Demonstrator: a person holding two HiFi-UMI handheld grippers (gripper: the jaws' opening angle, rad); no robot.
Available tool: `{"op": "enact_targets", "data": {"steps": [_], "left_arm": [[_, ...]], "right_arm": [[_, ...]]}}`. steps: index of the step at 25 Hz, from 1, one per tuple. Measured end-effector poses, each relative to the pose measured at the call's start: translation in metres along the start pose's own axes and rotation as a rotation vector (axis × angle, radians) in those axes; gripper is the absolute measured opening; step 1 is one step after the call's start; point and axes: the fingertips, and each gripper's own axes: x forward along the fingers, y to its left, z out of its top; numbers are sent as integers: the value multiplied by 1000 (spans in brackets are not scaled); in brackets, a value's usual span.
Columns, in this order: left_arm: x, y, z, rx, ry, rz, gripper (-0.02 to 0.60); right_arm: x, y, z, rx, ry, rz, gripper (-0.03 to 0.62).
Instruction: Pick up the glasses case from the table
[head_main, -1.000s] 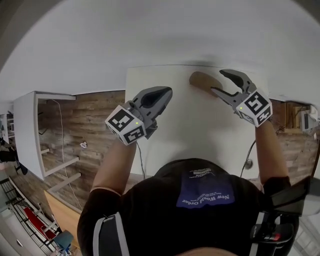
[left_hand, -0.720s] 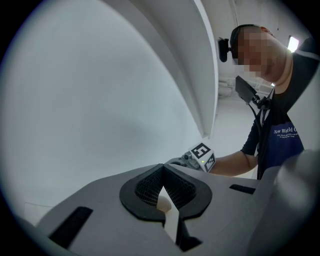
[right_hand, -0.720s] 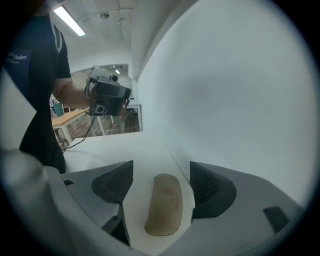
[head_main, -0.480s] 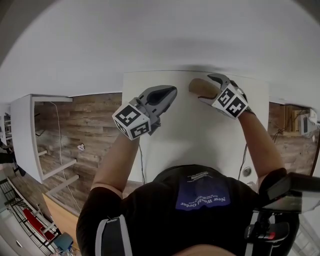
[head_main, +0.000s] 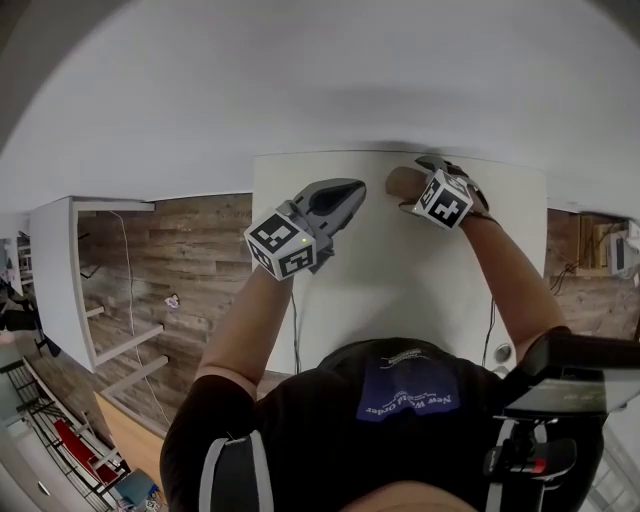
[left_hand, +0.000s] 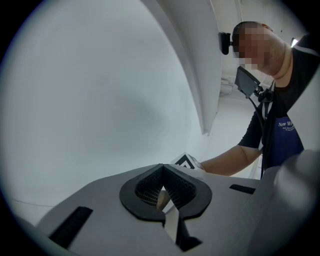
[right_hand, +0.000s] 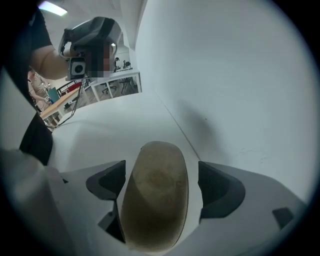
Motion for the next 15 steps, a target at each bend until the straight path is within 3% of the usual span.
{"op": "enact_targets", "data": {"steps": [11, 15], "left_arm": [[10, 17, -16, -13, 11, 10, -3], [14, 24, -16, -18, 19, 10, -3]], "right_arm": [[35, 3, -19, 53, 75, 73, 413], [36, -2, -18, 53, 49, 81, 413]]}}
